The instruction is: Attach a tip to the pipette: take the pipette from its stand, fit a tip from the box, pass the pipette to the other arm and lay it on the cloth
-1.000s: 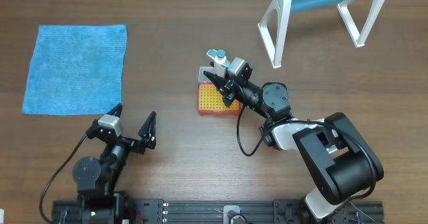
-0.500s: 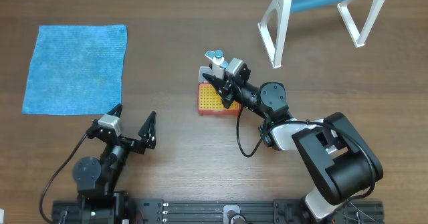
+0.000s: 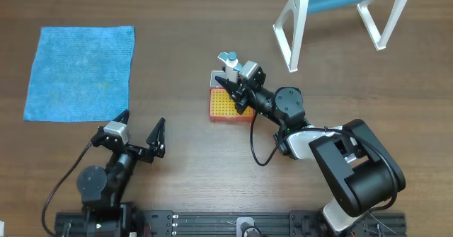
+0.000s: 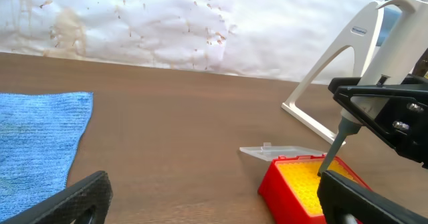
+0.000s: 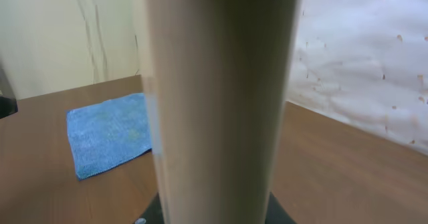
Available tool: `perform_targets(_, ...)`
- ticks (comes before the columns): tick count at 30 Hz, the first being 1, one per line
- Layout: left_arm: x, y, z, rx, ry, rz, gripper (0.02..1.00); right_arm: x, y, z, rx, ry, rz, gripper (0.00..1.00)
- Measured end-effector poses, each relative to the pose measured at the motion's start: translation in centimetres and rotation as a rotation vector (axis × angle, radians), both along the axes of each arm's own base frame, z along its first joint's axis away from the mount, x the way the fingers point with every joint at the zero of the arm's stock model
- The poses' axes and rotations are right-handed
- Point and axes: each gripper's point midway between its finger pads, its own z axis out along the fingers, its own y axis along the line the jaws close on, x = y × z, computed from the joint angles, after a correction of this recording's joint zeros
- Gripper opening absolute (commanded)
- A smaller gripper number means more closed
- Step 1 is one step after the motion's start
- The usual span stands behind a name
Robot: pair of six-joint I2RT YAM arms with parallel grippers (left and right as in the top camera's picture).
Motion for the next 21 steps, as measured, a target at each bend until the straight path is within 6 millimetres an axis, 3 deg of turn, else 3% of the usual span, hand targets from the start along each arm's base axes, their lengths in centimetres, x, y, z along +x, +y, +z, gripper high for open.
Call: perform_targets(21,0.0,0.0,0.0,0.0,0.0,0.0,0.993,-0.6,0.4,-1.1,-0.024,0.048,0.041,0.071)
